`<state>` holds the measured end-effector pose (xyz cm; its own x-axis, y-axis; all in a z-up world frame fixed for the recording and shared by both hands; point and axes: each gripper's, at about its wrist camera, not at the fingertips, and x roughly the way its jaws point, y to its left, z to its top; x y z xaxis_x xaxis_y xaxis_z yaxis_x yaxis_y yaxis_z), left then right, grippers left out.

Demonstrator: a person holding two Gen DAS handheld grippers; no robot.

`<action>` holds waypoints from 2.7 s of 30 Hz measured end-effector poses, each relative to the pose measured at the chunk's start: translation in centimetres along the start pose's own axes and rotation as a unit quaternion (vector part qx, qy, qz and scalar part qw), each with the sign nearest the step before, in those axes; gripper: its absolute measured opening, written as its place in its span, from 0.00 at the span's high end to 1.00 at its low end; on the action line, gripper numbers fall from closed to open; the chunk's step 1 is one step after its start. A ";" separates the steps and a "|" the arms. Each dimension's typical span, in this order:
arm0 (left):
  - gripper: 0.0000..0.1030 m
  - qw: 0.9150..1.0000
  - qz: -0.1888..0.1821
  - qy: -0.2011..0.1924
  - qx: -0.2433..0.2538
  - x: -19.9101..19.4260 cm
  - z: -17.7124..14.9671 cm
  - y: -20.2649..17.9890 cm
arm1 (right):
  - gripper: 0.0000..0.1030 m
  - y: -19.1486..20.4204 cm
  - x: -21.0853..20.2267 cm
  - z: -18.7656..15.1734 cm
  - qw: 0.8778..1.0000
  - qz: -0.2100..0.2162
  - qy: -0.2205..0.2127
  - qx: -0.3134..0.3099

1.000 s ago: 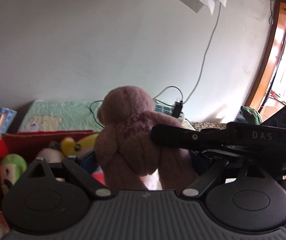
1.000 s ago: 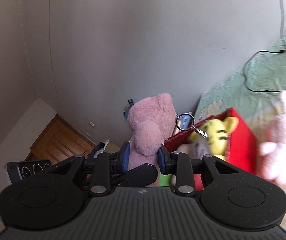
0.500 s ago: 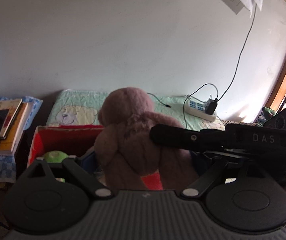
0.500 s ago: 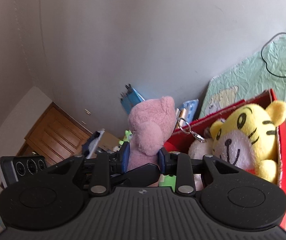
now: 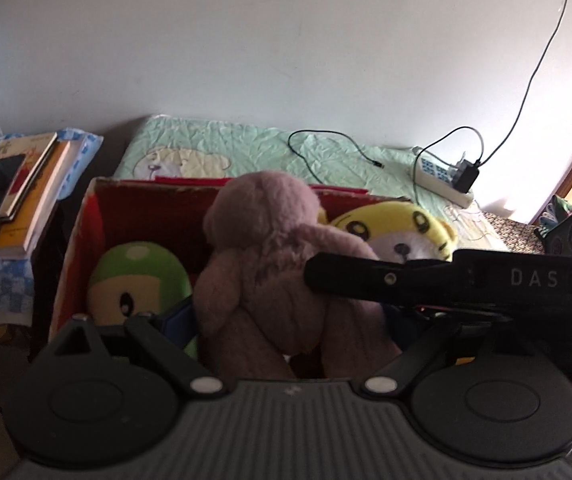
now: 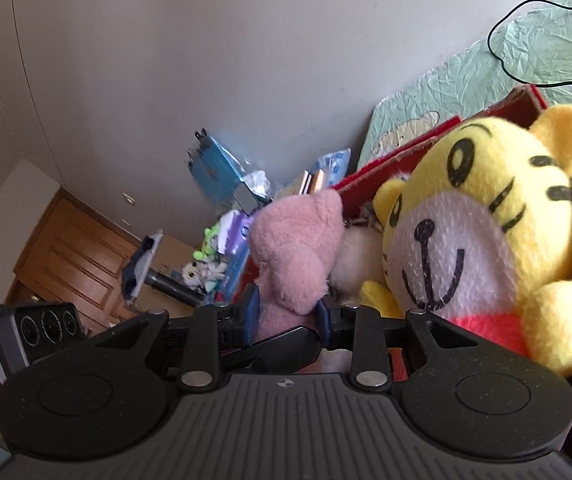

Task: Organize objects
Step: 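Carry the pink teddy bear over the red box with the right gripper, then lower the teddy bear into the red box and open the right gripper, then move the right gripper back toward the white bunny on the bed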

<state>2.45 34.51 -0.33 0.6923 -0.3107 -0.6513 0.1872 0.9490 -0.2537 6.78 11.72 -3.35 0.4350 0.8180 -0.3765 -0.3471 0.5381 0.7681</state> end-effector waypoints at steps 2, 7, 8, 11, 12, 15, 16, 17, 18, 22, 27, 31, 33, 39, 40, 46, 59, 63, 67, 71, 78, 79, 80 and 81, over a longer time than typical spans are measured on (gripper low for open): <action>0.07 1.000 0.018 0.007 0.005 0.6 -0.1 0.2 | 0.67 0.1 0.7 -0.1 1.000 -0.006 0.006 -0.004; 0.07 1.000 0.024 0.007 0.012 0.6 -0.1 0.3 | 0.66 -0.2 1.5 0.0 1.000 -0.002 0.015 -0.002; 0.06 1.000 0.024 0.007 0.012 0.6 -0.2 0.3 | 0.65 -0.3 1.5 -0.1 1.000 -0.001 0.016 0.000; 0.03 0.999 0.031 0.009 0.022 0.7 -0.3 -0.1 | 0.65 -0.3 1.6 -0.2 1.000 -0.003 0.020 0.001; 0.02 0.999 0.033 0.010 0.025 0.8 -0.4 -0.2 | 0.64 -0.4 1.5 -0.2 1.000 -0.003 0.021 0.004; 0.01 0.998 0.042 0.013 0.036 0.8 -0.4 -0.6 | 0.65 -0.6 0.8 -0.1 1.000 0.000 0.022 0.015; 0.02 0.998 0.046 0.015 0.041 0.7 -0.5 -0.7 | 0.65 -0.7 0.6 -0.1 1.000 0.004 0.020 0.020; 0.02 0.997 0.051 0.017 0.046 0.7 -0.6 -0.9 | 0.66 -0.8 0.3 -0.2 1.000 0.008 0.018 0.024; 0.02 0.997 0.056 0.018 0.052 0.6 -0.7 -1.0 | 0.66 -0.8 0.1 -0.2 1.000 0.007 0.017 0.025; 0.02 0.995 0.071 0.021 0.064 0.5 -1.0 -1.5 | 0.74 -0.7 0.3 -0.5 0.999 -0.007 0.019 0.026; 0.02 0.990 0.103 0.036 0.084 1.5 -1.1 -2.5 | 0.74 0.0 1.0 -0.8 1.000 -0.019 0.019 0.010; 0.02 0.987 0.119 0.044 0.095 1.9 -1.1 -3.1 | 0.74 -0.2 1.1 -0.9 1.000 -0.022 0.016 0.011; 0.02 0.987 0.123 0.046 0.094 1.9 -1.1 -3.4 | 0.74 -0.3 0.9 -0.9 1.000 -0.022 0.015 0.013; 0.01 0.983 0.146 0.055 0.100 1.8 -1.0 -4.0 | 0.69 -0.1 0.3 -0.7 1.000 -0.027 0.013 0.008; 0.01 0.982 0.149 0.056 0.103 1.8 -1.0 -4.1 | 0.69 -0.1 0.1 -0.7 0.999 -0.032 0.010 0.004; 0.01 0.979 0.162 0.063 0.107 1.9 -0.9 -4.5 | 0.60 0.3 -0.6 -1.1 0.997 -0.069 -0.007 -0.025; 0.01 0.976 0.183 0.068 0.097 1.0 -1.0 -5.3 | 0.58 -0.2 -2.5 -1.7 0.996 -0.092 -0.016 -0.013; 0.01 0.974 0.193 0.058 0.103 0.3 -1.2 -6.0 | 0.57 0.1 -3.0 -2.0 0.995 -0.095 -0.021 -0.016; 0.02 0.973 0.201 0.048 0.103 -0.5 -1.2 -6.5 | 0.52 0.4 -3.6 -2.3 0.996 -0.088 -0.024 -0.017; 0.02 0.971 0.213 0.041 0.099 -1.2 -1.1 -6.9 | 0.52 0.6 -4.1 -2.6 0.996 -0.084 -0.026 -0.022; 0.02 0.969 0.222 0.037 0.100 -2.1 -1.2 -8.2 | 0.52 1.0 -5.4 -3.1 0.996 -0.071 -0.029 -0.034; 0.02 0.969 0.223 0.037 0.100 -2.1 -1.3 -8.4 | 0.52 1.1 -5.6 -3.2 0.997 -0.069 -0.029 -0.036; 0.02 0.969 0.224 0.038 0.099 -2.2 -1.3 -8.6 | 0.52 1.1 -5.8 -3.3 0.997 -0.068 -0.030 -0.037; 0.02 0.968 0.226 0.039 0.098 -2.2 -1.3 -8.9 | 0.52 1.2 -6.0 -3.3 0.997 -0.067 -0.031 -0.040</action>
<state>-1.68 26.71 2.40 0.6818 0.1423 -0.7176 0.0119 0.9786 0.2053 1.03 8.09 -1.91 0.5305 0.7255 -0.4384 -0.3468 0.6577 0.6687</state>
